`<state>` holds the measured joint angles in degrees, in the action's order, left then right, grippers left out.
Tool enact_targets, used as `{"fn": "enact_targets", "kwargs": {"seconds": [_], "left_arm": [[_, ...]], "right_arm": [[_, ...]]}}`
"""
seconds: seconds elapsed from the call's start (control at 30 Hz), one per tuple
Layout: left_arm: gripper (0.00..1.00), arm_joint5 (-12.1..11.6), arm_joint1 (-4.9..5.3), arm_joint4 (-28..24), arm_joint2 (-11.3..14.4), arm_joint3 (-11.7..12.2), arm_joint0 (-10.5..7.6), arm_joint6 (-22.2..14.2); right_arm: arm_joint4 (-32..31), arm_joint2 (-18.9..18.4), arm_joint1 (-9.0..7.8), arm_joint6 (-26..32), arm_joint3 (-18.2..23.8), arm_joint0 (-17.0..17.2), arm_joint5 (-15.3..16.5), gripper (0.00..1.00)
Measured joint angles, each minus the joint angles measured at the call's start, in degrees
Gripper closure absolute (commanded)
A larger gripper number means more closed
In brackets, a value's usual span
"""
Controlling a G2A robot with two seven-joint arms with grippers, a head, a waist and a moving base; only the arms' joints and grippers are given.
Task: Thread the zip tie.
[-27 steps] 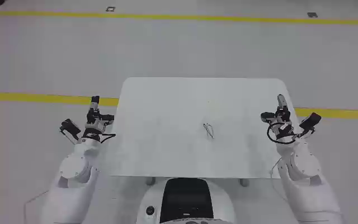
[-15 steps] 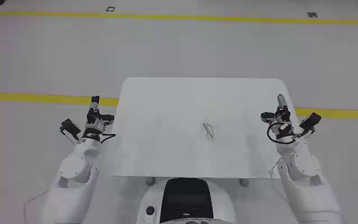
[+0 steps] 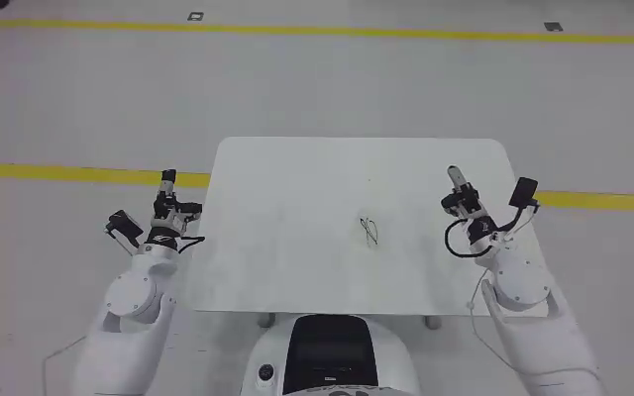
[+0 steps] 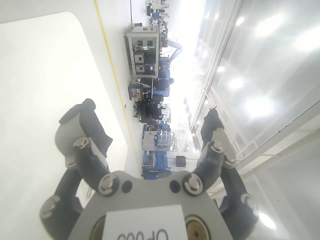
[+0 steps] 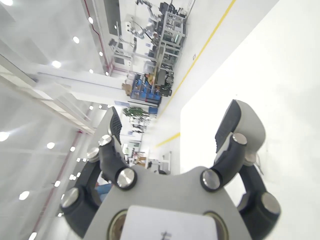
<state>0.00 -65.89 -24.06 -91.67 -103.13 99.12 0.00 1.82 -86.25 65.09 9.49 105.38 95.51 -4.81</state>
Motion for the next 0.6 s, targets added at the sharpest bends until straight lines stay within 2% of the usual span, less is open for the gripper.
{"fn": "enact_targets", "kwargs": {"seconds": [0.4, 0.5, 0.6], "left_arm": [[0.00, 0.0, 0.00, 0.0, 0.0, 0.0, 0.00, 0.0], [0.00, 0.0, 0.00, 0.0, 0.0, 0.0, 0.00, 0.0], [0.00, 0.0, 0.00, 0.0, 0.0, 0.0, 0.00, 0.0]], "right_arm": [[-0.6, 0.4, 0.01, 0.2, 0.0, -0.4, -0.5, 0.00], [-5.2, 0.5, -0.23, 0.7, 0.9, -1.0, -1.1, 0.00], [-12.5, 1.1, -0.56, 3.6, 2.2, -2.0, -4.0, 0.00]]}}
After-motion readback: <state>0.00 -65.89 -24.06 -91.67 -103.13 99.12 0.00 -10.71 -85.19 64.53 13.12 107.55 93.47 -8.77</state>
